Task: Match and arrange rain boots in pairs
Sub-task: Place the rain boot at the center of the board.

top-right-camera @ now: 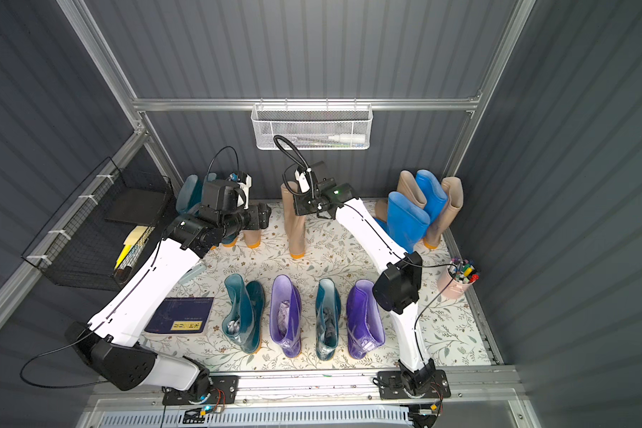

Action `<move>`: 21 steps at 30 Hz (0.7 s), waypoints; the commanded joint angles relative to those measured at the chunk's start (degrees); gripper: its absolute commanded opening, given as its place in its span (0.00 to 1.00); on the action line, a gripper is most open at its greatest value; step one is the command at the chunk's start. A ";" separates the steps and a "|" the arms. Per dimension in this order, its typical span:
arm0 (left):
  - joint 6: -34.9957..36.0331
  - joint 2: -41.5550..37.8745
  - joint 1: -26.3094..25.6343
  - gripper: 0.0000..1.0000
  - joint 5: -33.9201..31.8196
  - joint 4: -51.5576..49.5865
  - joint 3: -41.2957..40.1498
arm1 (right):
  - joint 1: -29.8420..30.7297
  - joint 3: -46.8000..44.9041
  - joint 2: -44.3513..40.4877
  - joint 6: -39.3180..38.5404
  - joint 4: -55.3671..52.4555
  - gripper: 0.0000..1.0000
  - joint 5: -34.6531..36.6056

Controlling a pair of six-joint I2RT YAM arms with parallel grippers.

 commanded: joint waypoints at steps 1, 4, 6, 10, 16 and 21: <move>1.25 -0.90 -0.15 0.81 -1.30 -1.62 -0.53 | 0.71 0.12 -1.95 2.37 5.91 0.00 -1.25; 1.16 -0.54 -0.14 0.81 -1.69 -2.21 -0.03 | 1.09 -0.52 -2.06 2.96 6.79 0.07 -1.86; 1.18 -0.24 -0.15 0.82 -1.98 -2.69 0.49 | 1.16 -0.55 -2.29 3.21 6.96 0.13 -2.34; 1.04 0.28 -0.18 0.84 -2.38 -3.12 1.14 | 1.13 -0.70 -2.94 3.34 7.76 0.25 -3.62; 0.79 1.80 -0.19 0.88 -2.63 -3.11 2.40 | 1.15 -1.83 -4.97 3.08 8.98 0.43 -4.21; 0.62 3.89 -0.14 0.90 -2.20 -2.63 4.21 | 0.98 -5.12 -8.30 2.63 10.87 0.51 -3.76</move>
